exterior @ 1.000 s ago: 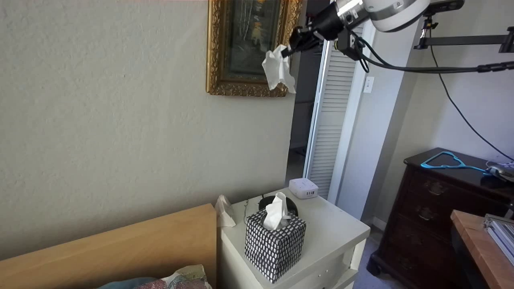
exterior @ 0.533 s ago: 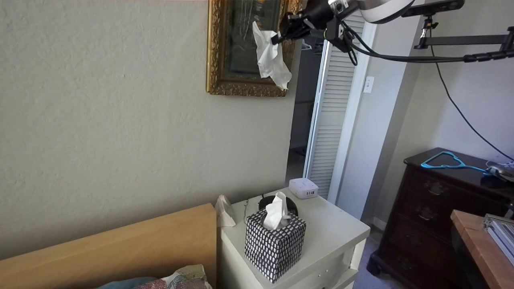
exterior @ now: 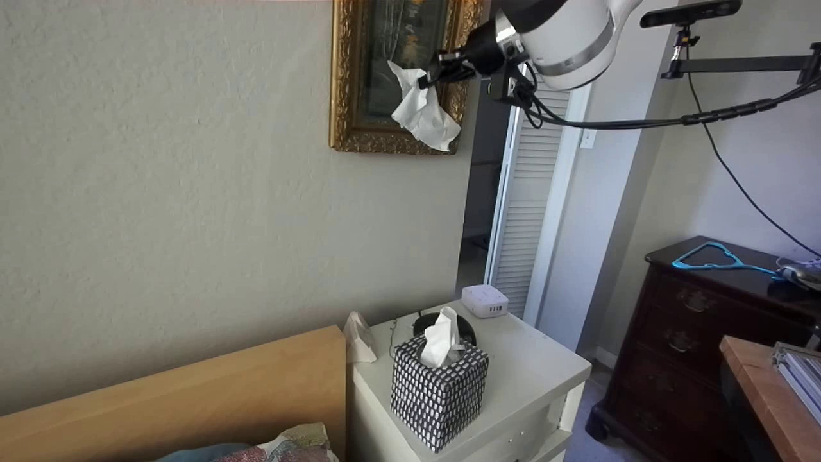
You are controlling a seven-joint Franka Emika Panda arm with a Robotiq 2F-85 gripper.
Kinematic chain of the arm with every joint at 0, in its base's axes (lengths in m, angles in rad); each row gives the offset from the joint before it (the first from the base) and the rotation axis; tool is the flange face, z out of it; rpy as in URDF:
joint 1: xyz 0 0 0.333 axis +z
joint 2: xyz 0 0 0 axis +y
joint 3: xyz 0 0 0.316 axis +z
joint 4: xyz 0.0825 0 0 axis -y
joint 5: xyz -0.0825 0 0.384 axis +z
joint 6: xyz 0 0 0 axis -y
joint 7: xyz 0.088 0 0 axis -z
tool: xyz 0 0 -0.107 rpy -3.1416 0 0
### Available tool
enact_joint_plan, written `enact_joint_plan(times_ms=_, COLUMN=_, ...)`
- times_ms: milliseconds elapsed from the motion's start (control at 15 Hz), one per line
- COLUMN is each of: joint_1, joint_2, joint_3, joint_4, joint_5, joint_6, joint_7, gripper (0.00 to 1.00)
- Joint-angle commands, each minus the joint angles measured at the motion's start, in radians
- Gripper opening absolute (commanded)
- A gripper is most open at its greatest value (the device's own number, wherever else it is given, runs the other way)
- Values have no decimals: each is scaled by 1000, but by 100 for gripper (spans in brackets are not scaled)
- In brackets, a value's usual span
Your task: Use the white napkin to wipe the picture frame.
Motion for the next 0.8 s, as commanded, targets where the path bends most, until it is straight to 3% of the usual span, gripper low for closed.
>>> enact_joint_plan(times_ms=0, joint_1=-126, joint_2=96, joint_3=92, joint_4=-32, joint_5=-171, joint_6=101, joint_7=94, gripper=0)
enact_joint_plan(times_ms=400, joint_1=-260, joint_2=167, joint_3=140, joint_4=-116, joint_5=-265, joint_6=184, joint_7=150, gripper=0)
enact_joint_plan(times_ms=733, joint_1=-301, joint_2=211, joint_3=174, joint_4=-118, joint_5=-316, joint_6=244, joint_7=171, gripper=0)
